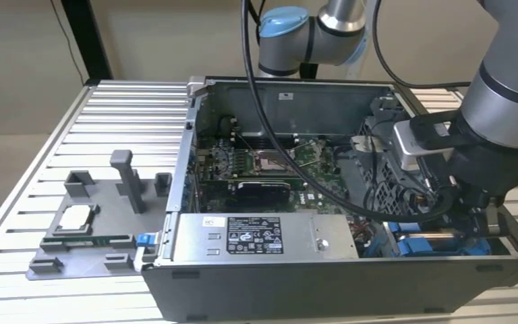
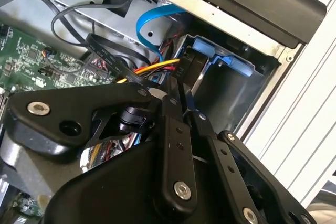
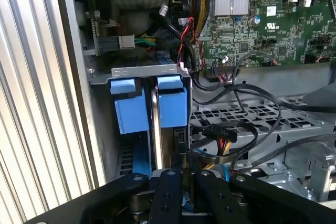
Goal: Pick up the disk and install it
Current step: 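Insert the second disk wire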
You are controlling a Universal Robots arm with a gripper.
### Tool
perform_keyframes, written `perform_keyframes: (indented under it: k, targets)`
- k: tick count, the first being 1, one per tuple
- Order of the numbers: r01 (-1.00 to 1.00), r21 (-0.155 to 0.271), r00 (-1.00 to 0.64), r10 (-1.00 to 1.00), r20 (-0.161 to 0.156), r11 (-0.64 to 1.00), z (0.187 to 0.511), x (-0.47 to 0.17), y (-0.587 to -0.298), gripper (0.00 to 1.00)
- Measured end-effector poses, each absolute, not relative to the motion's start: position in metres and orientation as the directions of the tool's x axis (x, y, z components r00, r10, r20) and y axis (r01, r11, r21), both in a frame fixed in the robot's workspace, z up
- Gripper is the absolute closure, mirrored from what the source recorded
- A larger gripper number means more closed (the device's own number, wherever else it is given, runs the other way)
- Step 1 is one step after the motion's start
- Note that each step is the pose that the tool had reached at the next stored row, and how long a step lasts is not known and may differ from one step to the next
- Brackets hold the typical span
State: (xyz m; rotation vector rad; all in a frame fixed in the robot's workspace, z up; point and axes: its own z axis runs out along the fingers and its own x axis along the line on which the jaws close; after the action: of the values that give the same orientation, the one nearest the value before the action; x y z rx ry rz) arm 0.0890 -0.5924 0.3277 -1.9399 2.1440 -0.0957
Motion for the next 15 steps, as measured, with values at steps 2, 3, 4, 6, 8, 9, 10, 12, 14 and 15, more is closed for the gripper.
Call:
perform_keyframes:
  k: [2, 3, 4, 6, 8, 9, 10, 12, 14, 15]
  targets:
    - [-0.971, -0.213, -0.084, -0.987, -0.139, 0.112, 0.328, 0.089, -0.592, 1.0]
    - [-0.97, -0.213, -0.084, -0.987, -0.139, 0.112, 0.328, 0.089, -0.592, 1.0]
    - [-0.971, -0.213, -0.084, -0.987, -0.139, 0.112, 0.328, 0.089, -0.592, 1.0]
    - [-0.971, -0.213, -0.084, -0.987, -0.139, 0.112, 0.328, 0.089, -0.592, 1.0]
    - [-0.971, -0.213, -0.084, -0.987, -0.139, 0.112, 0.328, 0.089, -0.592, 0.0]
    - [-0.971, -0.212, -0.085, -0.986, -0.141, 0.114, 0.328, 0.089, -0.592, 0.0]
    - [-0.97, -0.211, -0.089, -0.986, -0.141, 0.118, 0.331, 0.089, -0.593, 0.0]
    - [-0.97, -0.211, -0.092, -0.986, -0.139, 0.12, 0.341, 0.089, -0.592, 0.0]
    - [-0.97, -0.211, -0.092, -0.986, -0.139, 0.12, 0.35, 0.089, -0.592, 0.0]
    - [-0.97, -0.211, -0.092, -0.986, -0.14, 0.12, 0.354, 0.089, -0.592, 0.0]
